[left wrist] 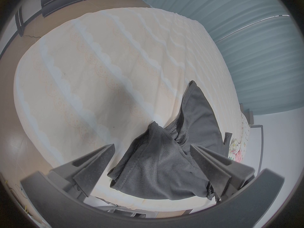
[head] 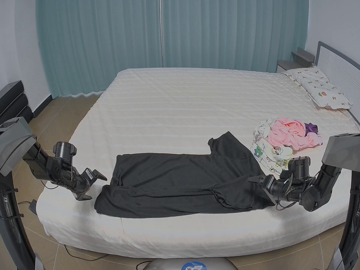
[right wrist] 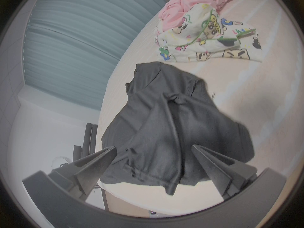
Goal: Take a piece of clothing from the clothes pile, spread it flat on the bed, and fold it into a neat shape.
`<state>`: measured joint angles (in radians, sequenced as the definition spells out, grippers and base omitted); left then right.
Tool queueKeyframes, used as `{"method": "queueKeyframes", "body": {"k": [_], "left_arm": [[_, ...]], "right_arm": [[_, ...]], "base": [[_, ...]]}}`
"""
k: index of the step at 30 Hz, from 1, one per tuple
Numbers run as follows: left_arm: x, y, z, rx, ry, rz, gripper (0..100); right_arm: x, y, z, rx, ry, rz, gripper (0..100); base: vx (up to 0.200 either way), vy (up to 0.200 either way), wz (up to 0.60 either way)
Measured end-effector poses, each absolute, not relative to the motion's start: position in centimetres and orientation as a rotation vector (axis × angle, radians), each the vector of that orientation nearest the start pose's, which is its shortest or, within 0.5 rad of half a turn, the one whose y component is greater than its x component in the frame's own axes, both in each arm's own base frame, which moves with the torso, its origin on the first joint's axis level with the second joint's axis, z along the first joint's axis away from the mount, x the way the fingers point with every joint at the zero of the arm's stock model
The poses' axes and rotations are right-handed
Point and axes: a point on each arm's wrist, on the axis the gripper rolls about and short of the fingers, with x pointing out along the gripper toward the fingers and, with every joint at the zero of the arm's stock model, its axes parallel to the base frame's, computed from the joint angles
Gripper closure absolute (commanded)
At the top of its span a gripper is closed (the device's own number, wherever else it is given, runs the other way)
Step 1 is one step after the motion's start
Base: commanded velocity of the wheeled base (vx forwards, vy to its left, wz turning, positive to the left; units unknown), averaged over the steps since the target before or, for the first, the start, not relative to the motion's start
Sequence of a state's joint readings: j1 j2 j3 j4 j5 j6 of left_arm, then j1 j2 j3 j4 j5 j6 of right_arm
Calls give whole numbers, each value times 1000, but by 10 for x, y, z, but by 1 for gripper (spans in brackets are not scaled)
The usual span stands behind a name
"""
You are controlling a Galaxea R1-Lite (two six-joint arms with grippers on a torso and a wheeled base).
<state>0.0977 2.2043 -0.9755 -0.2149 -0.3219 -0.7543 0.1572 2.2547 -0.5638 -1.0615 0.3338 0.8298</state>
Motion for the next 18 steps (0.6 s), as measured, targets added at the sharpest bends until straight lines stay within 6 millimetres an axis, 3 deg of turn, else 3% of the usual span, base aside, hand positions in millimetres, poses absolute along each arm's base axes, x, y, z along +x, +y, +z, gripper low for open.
{"method": "queueKeyframes", "body": {"k": [8,16,17,18], "left_arm": [[360,28,17,-898,1035,182,0],[360,28,17,-898,1035,182,0],[360,28,17,-898,1035,182,0],[360,28,17,-898,1036,182,0]], "right_arm": [[330,70,-14,792,789,216,0],[343,68,-26,725,777,231,0],[344,69,-27,723,778,232,100],[346,69,-29,720,779,233,100]], "base": [[0,0,0],[0,0,0],[0,0,0],[0,0,0]]}}
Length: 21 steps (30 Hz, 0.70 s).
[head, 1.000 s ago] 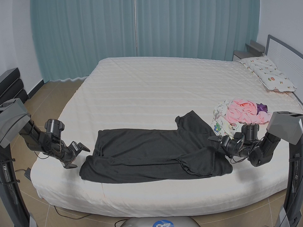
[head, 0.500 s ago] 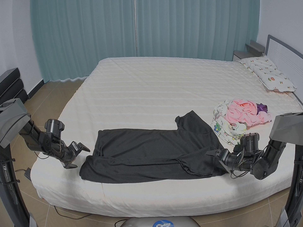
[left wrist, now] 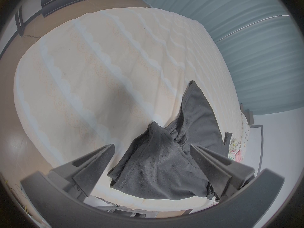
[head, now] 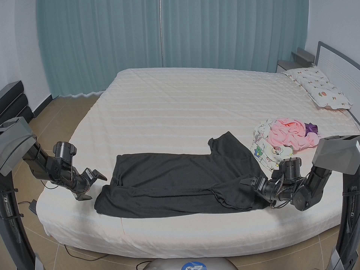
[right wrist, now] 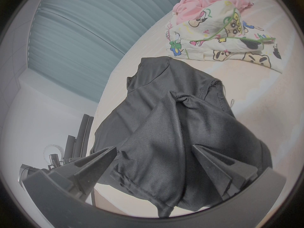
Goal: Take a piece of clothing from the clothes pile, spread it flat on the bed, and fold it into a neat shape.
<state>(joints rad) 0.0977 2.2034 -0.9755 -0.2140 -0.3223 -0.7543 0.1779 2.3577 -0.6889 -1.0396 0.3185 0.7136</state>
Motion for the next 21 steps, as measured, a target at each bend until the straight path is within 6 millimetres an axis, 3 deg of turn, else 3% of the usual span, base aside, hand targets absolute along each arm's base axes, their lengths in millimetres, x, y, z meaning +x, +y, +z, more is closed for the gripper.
{"method": "queueKeyframes", "body": {"k": [10,21], "left_arm": [[360,28,17,-898,1035,182,0],[360,28,17,-899,1036,183,0]], "right_arm": [[351,67,-38,697,780,233,100],[353,54,-25,697,740,216,100]], "base": [[0,0,0],[0,0,0]]}}
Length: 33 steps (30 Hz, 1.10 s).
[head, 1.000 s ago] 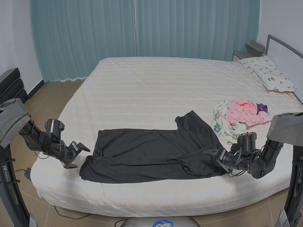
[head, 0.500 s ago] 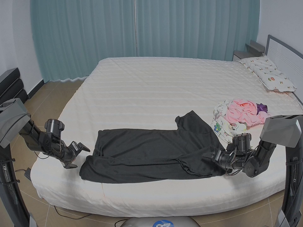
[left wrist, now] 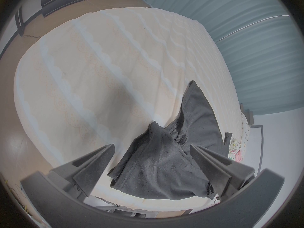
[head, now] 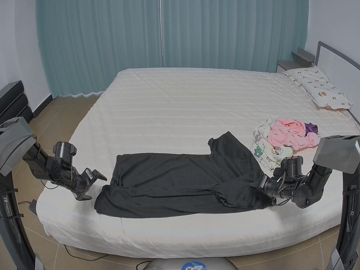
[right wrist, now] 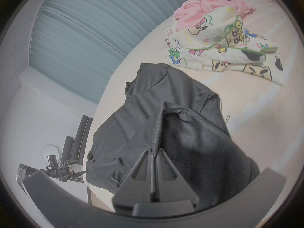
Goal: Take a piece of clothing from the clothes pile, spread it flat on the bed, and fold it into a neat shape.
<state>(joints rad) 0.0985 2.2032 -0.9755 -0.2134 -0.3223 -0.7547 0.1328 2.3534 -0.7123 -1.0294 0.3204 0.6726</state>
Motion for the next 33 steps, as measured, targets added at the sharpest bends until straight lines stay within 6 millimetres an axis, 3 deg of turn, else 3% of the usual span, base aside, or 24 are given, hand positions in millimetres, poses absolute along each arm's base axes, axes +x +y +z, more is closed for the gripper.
{"method": "queueKeyframes", "body": {"k": [17,18,26,33], "left_arm": [[360,28,17,-898,1036,183,0],[360,28,17,-898,1036,183,0],[360,28,17,-899,1036,183,0],[360,28,17,-897,1033,183,0]], "right_arm": [[363,38,-27,648,789,220,100],[363,38,-28,648,790,220,0],[368,40,-29,648,778,224,0],[367,40,-17,717,755,208,0]], "base": [[0,0,0],[0,0,0],[0,0,0],[0,0,0]]}}
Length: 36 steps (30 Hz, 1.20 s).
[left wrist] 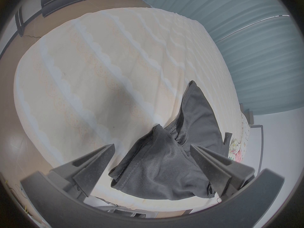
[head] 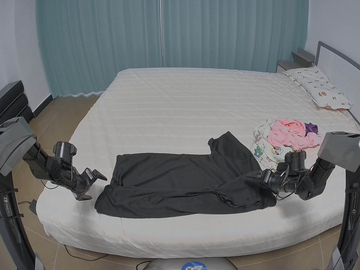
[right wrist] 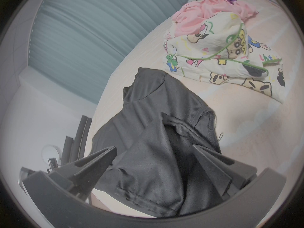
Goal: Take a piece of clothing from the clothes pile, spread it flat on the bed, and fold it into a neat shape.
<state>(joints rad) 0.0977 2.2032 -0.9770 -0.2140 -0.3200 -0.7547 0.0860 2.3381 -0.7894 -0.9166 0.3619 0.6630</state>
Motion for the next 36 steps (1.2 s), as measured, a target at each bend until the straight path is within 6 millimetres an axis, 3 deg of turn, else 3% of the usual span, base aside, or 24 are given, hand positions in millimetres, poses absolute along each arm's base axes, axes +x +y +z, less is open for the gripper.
{"method": "queueKeyframes", "body": {"k": [9,17,25,36], "left_arm": [[360,24,23,-910,1018,188,0],[356,8,30,-932,1028,175,0],[359,7,32,-942,1021,173,0],[362,7,34,-964,1006,180,0]], "right_arm": [[357,45,-3,916,725,161,0],[349,48,-1,921,735,161,0],[348,53,-1,916,740,171,0],[348,53,0,916,735,173,0]], "base": [[0,0,0],[25,0,0],[200,0,0],[0,0,0]]}}
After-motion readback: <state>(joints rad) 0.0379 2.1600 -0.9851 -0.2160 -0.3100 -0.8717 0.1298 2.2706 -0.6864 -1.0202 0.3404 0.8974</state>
